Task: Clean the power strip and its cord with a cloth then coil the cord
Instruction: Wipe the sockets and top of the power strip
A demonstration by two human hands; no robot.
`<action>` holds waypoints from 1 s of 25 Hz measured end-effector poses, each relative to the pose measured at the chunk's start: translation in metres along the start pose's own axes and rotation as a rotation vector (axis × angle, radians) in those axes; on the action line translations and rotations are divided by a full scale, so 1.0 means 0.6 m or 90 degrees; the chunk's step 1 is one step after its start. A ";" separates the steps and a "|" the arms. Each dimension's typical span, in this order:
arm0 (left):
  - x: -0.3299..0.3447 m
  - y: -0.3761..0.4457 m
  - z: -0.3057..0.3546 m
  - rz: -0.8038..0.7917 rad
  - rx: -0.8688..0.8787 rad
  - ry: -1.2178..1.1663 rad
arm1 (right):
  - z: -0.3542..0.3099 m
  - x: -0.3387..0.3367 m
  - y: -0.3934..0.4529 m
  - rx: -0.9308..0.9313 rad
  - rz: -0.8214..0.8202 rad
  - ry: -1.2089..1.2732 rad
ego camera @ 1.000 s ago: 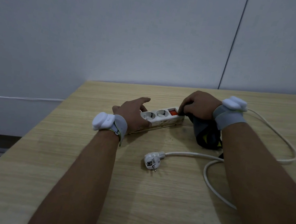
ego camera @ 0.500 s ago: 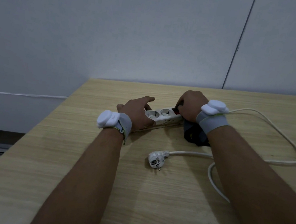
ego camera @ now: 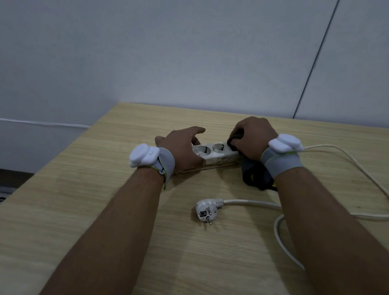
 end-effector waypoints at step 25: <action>0.002 0.001 -0.001 -0.003 -0.018 -0.001 | 0.009 -0.039 -0.003 -0.052 -0.118 -0.021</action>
Point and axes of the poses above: each hand's wrist, its own y-axis towards the middle knuckle, its own x-axis out of the palm, z = x × y, the point moved 3 cm from there along y, towards the middle knuckle, and after that the axes turned 13 degrees about z, right-handed, at the moved point
